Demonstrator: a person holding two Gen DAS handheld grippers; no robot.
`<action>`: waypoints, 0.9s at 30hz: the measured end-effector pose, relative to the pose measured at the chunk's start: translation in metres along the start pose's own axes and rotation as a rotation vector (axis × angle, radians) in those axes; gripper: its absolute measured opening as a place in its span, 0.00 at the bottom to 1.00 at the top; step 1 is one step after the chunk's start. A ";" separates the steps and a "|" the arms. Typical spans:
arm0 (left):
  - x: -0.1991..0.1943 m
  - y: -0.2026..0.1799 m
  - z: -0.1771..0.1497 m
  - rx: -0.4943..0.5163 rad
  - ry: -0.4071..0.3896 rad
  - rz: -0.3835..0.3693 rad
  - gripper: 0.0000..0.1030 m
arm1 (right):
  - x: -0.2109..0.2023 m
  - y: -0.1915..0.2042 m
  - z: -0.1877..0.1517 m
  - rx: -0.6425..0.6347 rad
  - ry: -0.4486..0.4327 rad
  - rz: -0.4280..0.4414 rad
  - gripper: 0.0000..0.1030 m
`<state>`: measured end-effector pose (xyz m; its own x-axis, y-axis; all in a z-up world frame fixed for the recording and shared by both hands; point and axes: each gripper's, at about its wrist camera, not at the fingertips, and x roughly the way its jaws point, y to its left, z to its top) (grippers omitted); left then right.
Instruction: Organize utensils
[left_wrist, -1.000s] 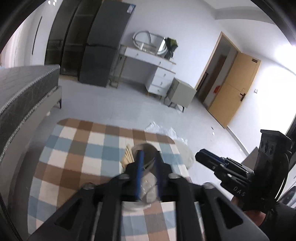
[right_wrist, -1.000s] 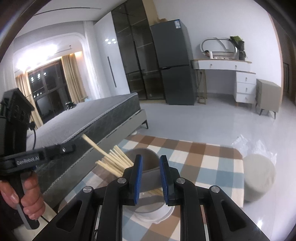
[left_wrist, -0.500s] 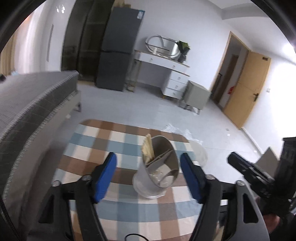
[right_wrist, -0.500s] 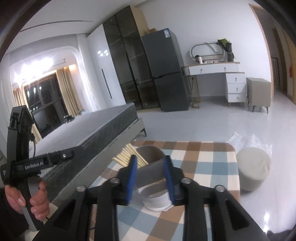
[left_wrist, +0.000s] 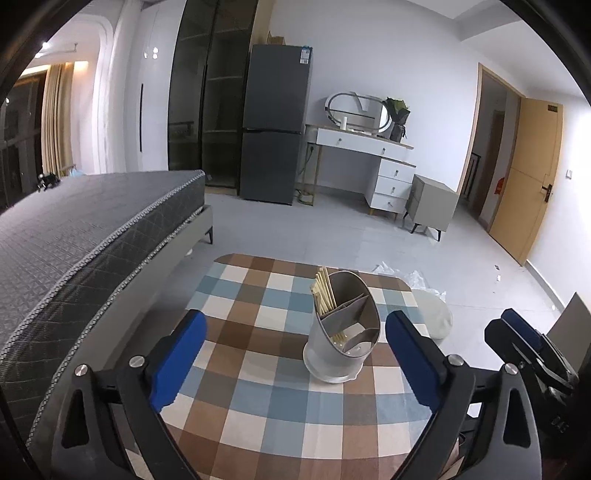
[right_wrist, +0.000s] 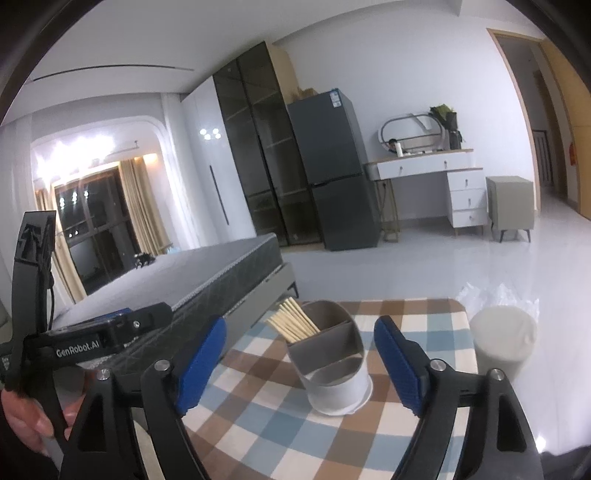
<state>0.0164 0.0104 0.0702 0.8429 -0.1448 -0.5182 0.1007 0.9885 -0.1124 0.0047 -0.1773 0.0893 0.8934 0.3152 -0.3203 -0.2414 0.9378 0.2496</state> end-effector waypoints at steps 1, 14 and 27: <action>-0.002 -0.001 -0.002 0.004 -0.002 0.001 0.94 | -0.003 0.002 -0.001 -0.001 -0.008 -0.001 0.86; -0.013 -0.008 -0.015 0.015 -0.032 0.031 0.94 | -0.017 0.006 -0.010 0.001 -0.025 -0.021 0.97; -0.017 -0.007 -0.022 0.014 -0.041 0.022 0.94 | -0.026 0.003 -0.013 0.010 -0.036 -0.028 1.00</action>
<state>-0.0104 0.0045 0.0610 0.8662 -0.1211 -0.4848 0.0887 0.9920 -0.0893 -0.0238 -0.1807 0.0863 0.9127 0.2836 -0.2942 -0.2129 0.9445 0.2500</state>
